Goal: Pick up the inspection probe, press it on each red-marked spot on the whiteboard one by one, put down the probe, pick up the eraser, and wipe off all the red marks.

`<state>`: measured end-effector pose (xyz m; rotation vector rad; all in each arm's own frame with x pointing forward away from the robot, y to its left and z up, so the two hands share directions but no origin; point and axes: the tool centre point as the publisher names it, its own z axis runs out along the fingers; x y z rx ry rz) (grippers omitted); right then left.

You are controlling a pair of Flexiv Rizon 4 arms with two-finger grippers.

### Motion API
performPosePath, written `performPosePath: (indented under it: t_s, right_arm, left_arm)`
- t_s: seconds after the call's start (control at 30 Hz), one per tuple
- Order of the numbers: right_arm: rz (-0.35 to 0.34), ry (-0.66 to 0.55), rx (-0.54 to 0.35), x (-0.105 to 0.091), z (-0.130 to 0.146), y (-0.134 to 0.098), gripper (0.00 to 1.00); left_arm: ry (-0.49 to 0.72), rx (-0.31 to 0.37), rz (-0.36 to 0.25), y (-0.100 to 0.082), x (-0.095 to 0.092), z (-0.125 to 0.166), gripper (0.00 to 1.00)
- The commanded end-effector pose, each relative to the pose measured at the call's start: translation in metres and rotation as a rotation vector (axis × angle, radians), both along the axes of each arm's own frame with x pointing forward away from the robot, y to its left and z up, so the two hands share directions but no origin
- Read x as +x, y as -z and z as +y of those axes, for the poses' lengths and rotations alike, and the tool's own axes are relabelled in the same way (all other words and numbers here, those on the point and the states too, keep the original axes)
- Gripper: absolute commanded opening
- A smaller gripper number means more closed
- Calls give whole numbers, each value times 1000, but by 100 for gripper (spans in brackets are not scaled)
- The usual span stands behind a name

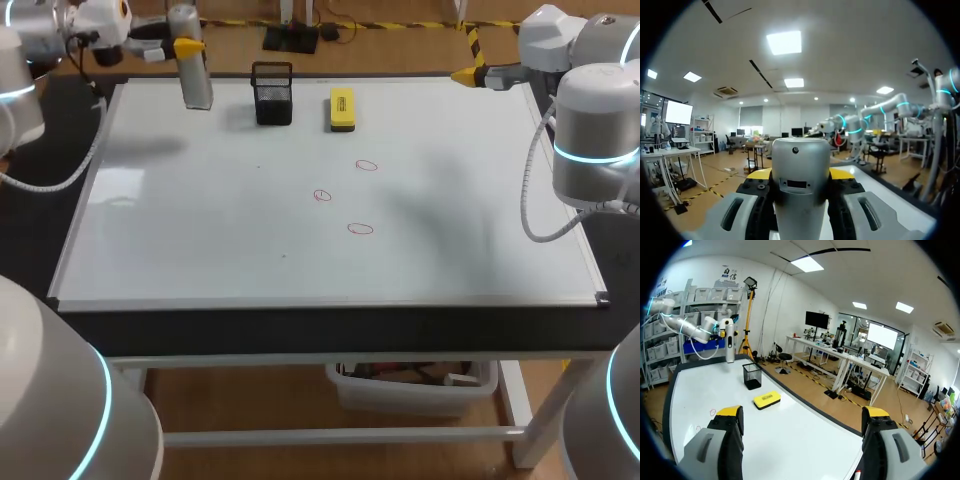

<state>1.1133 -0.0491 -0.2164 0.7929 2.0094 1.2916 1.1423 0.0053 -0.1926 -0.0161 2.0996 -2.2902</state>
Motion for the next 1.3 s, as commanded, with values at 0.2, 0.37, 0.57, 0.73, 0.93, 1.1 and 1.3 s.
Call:
performPosePath:
  t_s: [0.2, 0.37, 0.57, 0.73, 0.93, 1.1, 1.3]
  right_arm:
    - [1, 0, -1, 0, 0, 0, 100]
    - [1, 0, -1, 0, 0, 0, 100]
    - [17, -107, -57, 14, -4, -3, 100]
    - [81, -404, -186, 38, 6, -5, 100]
    - [215, -793, -374, 58, 32, 5, 100]
    - [297, -1023, -538, 73, 55, 15, 100]
    - [287, -1169, -674, 92, 83, 19, 100]
  left_arm:
    - [-230, 6, 11, 1, -10, 0, 0]
    - [-230, 6, 11, 1, -10, 0, 0]
    - [-230, 6, 11, 1, -10, 0, 0]
    - [-230, 6, 11, 1, -10, 0, 0]
    - [-230, 6, 11, 1, -10, 0, 0]
    - [-230, 6, 11, 1, -10, 0, 0]
    - [-230, 6, 11, 1, -10, 0, 0]
